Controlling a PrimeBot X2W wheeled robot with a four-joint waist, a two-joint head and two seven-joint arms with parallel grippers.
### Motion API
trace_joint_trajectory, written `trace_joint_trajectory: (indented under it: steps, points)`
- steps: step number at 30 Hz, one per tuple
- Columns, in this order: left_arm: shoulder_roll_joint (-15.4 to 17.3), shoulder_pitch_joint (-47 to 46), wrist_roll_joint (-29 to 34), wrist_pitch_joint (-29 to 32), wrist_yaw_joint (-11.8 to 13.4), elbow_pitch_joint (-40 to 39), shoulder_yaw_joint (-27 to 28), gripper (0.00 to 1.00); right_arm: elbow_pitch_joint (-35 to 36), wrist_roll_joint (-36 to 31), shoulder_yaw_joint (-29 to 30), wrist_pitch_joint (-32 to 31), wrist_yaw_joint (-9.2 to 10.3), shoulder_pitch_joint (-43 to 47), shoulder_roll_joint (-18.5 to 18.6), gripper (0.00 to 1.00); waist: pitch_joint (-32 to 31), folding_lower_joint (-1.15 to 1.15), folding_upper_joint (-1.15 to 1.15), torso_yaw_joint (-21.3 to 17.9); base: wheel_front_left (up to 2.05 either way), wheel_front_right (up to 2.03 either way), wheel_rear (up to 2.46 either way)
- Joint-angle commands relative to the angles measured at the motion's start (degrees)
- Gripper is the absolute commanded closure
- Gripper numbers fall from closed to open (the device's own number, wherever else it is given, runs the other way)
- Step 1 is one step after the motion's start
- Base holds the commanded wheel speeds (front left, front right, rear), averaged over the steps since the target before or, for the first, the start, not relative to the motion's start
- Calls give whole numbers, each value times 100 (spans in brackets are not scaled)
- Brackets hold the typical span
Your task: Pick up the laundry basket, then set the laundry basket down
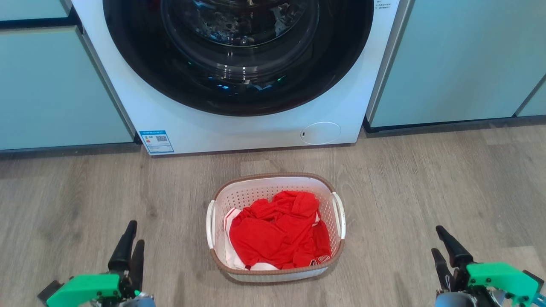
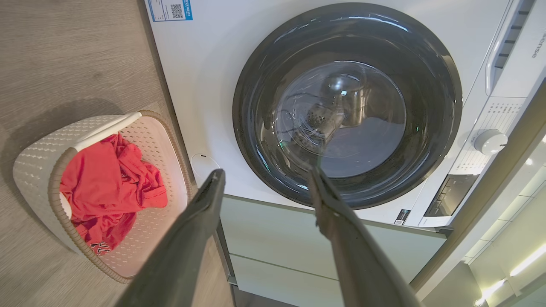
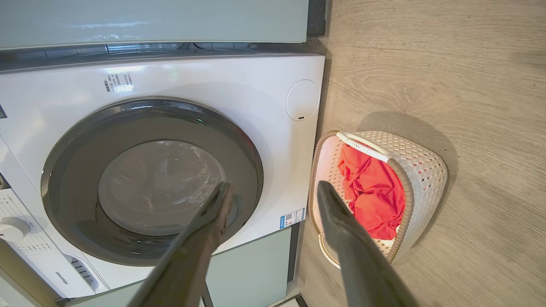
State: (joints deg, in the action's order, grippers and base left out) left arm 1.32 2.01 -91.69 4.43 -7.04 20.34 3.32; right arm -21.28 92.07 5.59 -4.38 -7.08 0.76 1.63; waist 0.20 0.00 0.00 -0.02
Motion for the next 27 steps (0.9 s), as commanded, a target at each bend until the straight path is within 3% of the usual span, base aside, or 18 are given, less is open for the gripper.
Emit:
trace_joint_trajectory:
  steps: [1,14,27]
  points:
    - [41,-257,95,-61,1,-234,-6,0,211,-77,-31,56,-4,-234,36,0,1,0,0,1,0,0,0]
    - [54,-271,616,-278,128,-476,-54,0,352,-739,-80,274,-8,-299,47,0,5,0,0,3,0,0,0]
    - [67,-300,1733,-496,370,-859,-190,0,667,-1769,-200,492,-13,-363,57,0,29,0,0,-1,0,0,0]
